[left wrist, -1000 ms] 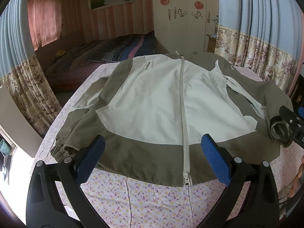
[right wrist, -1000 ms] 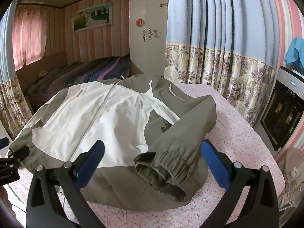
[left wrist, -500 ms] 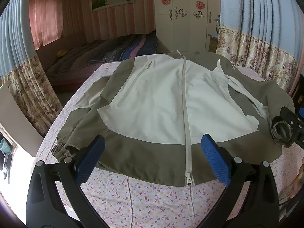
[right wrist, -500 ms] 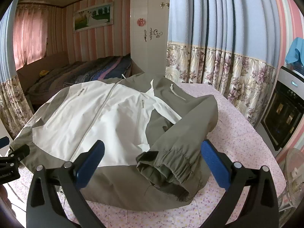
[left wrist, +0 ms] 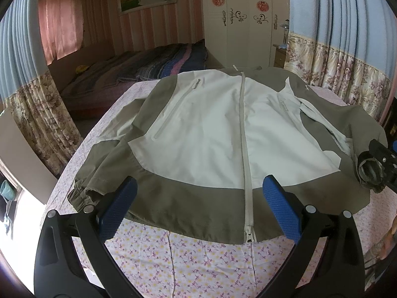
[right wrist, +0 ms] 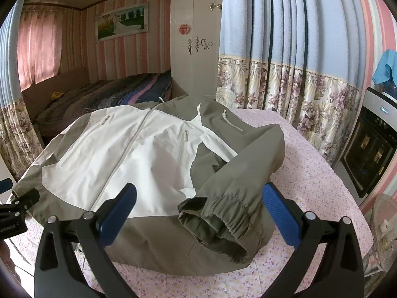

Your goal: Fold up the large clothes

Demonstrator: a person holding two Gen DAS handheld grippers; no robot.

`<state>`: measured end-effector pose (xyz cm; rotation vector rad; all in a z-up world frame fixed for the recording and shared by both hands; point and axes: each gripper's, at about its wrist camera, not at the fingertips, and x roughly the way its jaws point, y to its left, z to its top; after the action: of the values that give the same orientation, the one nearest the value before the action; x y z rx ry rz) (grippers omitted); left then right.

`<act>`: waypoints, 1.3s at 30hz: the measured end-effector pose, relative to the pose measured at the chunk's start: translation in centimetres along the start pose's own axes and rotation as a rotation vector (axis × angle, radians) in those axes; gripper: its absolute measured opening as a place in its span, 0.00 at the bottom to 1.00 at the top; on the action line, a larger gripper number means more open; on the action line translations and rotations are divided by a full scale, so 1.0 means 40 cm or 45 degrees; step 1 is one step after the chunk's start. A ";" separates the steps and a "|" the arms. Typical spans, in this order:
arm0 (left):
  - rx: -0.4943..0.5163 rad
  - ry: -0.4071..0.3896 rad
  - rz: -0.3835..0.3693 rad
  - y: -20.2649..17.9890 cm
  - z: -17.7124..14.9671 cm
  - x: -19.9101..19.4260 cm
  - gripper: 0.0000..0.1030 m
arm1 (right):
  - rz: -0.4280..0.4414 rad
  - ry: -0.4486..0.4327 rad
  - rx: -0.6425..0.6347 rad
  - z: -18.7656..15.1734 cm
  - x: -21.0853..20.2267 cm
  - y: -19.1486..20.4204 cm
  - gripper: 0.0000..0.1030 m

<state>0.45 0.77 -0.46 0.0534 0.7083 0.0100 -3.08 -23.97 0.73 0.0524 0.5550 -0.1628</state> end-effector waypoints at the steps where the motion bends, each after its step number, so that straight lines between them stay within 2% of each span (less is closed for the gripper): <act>1: 0.002 0.001 0.001 0.001 -0.001 0.001 0.97 | -0.001 0.001 0.000 0.000 0.000 0.000 0.98; 13: 0.037 0.048 -0.001 0.003 0.006 0.026 0.97 | 0.008 -0.013 0.002 0.004 0.002 -0.004 0.98; 18: 0.053 0.020 0.035 0.008 0.009 0.029 0.97 | 0.023 -0.035 -0.008 0.015 -0.002 -0.010 0.98; 22: 0.059 -0.008 0.060 0.018 0.024 0.035 0.97 | -0.044 -0.055 0.012 0.024 -0.008 -0.063 0.98; 25: 0.020 -0.049 0.028 0.030 0.044 0.037 0.97 | -0.109 -0.028 0.077 0.025 0.006 -0.129 0.98; 29: -0.034 -0.075 -0.050 0.032 0.069 0.053 0.97 | -0.115 0.004 0.117 0.027 0.022 -0.173 0.98; 32: 0.024 -0.055 -0.049 0.001 0.087 0.080 0.97 | -0.114 0.021 0.091 0.028 0.040 -0.167 0.98; 36: 0.049 -0.036 -0.063 -0.027 0.094 0.104 0.97 | -0.055 0.065 0.095 0.017 0.075 -0.158 0.98; 38: 0.066 -0.033 -0.051 -0.037 0.095 0.111 0.97 | -0.023 0.081 0.099 0.011 0.088 -0.153 0.94; 39: 0.078 -0.034 -0.039 -0.042 0.096 0.115 0.97 | -0.008 0.094 0.100 0.009 0.095 -0.150 0.83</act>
<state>6.41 -0.97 -0.63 0.1016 0.6828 -0.0416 -0.71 -30.48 -1.01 0.1340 0.6226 -0.1891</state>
